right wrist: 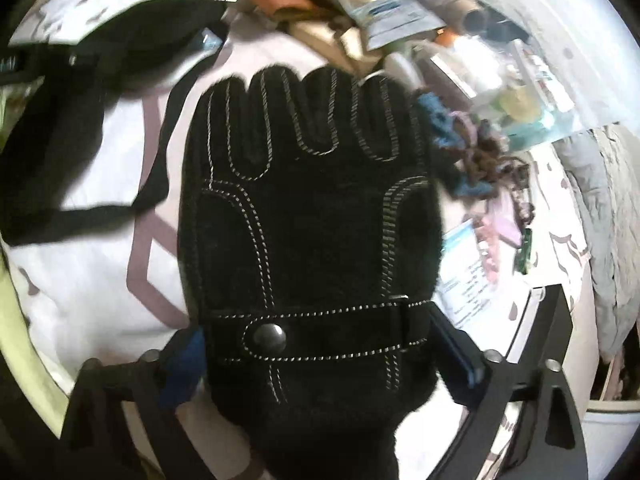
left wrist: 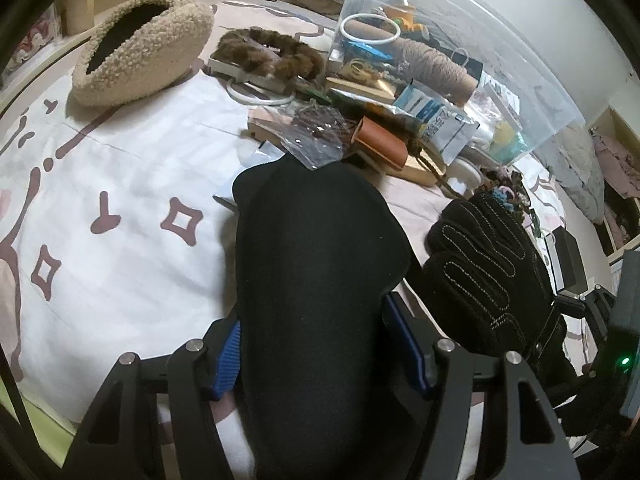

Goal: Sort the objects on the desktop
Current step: 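Raise the glove upright with the right gripper while the left gripper keeps holding the bag, then carry the glove toward the clear plastic box with the right gripper while the left holds the bag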

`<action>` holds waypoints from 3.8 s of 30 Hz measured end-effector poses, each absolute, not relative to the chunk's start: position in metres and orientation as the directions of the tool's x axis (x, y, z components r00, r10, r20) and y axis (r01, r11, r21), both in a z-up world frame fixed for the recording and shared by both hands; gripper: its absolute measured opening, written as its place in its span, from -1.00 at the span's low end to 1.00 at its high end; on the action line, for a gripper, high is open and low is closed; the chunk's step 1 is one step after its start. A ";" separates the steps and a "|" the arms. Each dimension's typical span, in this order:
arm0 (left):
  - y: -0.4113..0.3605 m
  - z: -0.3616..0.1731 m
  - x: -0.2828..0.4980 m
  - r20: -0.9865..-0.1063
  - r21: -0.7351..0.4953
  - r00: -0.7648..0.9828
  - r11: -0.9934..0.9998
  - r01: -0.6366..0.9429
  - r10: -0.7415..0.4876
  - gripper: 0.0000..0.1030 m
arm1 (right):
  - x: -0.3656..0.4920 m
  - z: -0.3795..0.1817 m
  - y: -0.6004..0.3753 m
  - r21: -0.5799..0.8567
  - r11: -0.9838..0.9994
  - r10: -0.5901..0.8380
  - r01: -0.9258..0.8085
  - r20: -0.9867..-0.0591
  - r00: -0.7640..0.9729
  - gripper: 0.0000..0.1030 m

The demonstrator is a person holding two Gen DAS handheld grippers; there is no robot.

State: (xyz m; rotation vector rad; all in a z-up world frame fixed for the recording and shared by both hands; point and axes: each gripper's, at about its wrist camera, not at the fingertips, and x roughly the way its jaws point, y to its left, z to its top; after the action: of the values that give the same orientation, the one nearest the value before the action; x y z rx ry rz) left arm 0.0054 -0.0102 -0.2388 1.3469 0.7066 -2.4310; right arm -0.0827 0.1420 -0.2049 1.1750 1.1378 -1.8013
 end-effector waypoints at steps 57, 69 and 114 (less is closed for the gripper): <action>0.033 -0.078 0.020 -0.618 -0.188 -0.786 -0.968 0.166 -0.015 0.21 | -0.063 -0.022 0.189 -0.080 -0.689 -0.508 0.721 -0.656 -0.558 0.19; 0.032 -0.030 -0.007 -0.571 -0.134 -0.821 -0.987 0.088 0.004 0.21 | -0.067 0.005 0.205 -0.036 -0.740 -0.538 0.672 -0.569 -0.622 0.19; -0.095 0.005 -0.098 -0.436 -0.208 -0.896 -0.960 0.189 -0.082 0.21 | -0.242 0.020 0.032 -0.499 -0.462 -0.341 0.733 -0.663 -0.666 0.19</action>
State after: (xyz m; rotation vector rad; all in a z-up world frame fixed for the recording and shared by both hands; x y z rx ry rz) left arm -0.0978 -0.0953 0.0050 0.6514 0.3715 -2.9059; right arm -0.2416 0.0324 0.0200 0.6379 1.0526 -2.1457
